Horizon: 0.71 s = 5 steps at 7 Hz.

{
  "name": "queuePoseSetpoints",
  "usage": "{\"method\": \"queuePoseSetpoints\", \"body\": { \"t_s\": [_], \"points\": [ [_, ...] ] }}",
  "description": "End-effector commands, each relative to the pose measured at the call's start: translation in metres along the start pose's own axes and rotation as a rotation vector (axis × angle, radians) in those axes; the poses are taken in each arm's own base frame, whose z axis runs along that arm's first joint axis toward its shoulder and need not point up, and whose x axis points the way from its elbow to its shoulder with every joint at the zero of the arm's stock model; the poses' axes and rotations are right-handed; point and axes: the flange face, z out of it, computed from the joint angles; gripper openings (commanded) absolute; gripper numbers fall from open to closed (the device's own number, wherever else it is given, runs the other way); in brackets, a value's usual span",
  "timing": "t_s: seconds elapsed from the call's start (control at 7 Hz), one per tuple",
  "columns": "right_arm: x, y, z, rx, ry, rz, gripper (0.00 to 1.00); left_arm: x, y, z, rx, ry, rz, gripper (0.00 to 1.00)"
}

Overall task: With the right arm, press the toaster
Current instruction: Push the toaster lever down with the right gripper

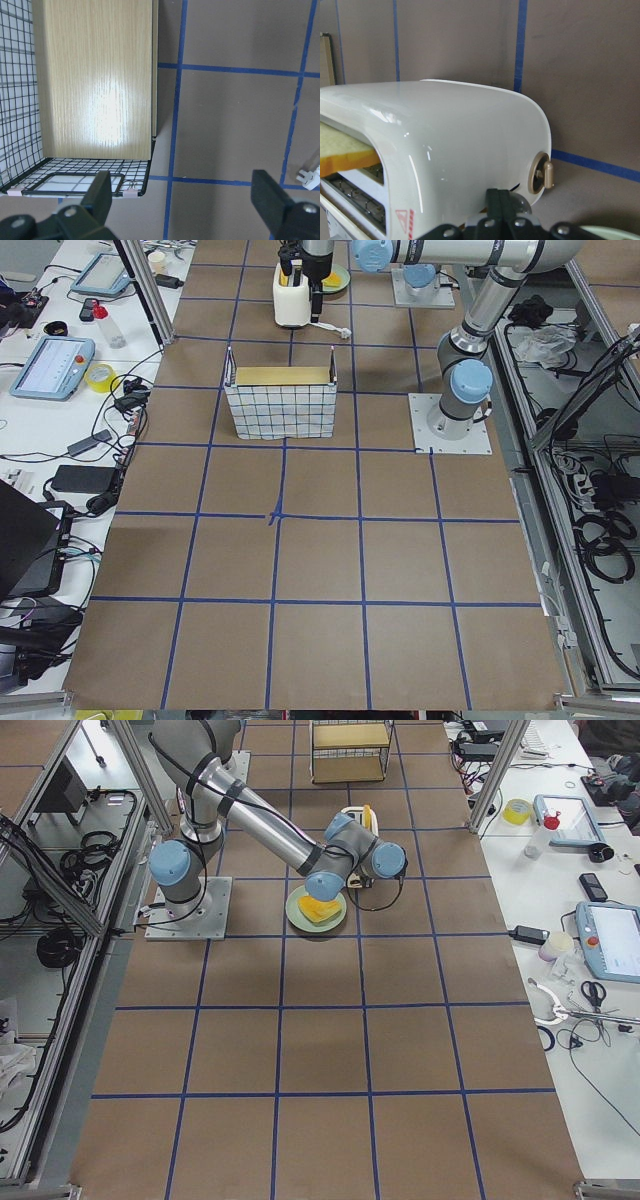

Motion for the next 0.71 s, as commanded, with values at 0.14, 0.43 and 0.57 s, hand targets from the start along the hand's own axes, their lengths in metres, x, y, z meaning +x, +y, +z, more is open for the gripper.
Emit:
{"method": "queuePoseSetpoints", "body": {
  "t_s": [0.14,0.43,0.57],
  "points": [
    [0.0089,-0.0002,0.0060,-0.028,0.019,0.009,0.00,0.0000,0.0001,-0.0002,0.000,0.000,0.000,1.00],
    [0.0154,-0.0025,0.0121,-0.040,0.013,0.017,0.00,0.0000,0.0001,-0.0002,0.000,0.000,0.000,1.00],
    [0.0154,-0.0031,0.0108,-0.040,0.018,0.020,0.00,0.0000,-0.0003,0.0005,-0.001,0.000,0.000,1.00]
  ]
}}
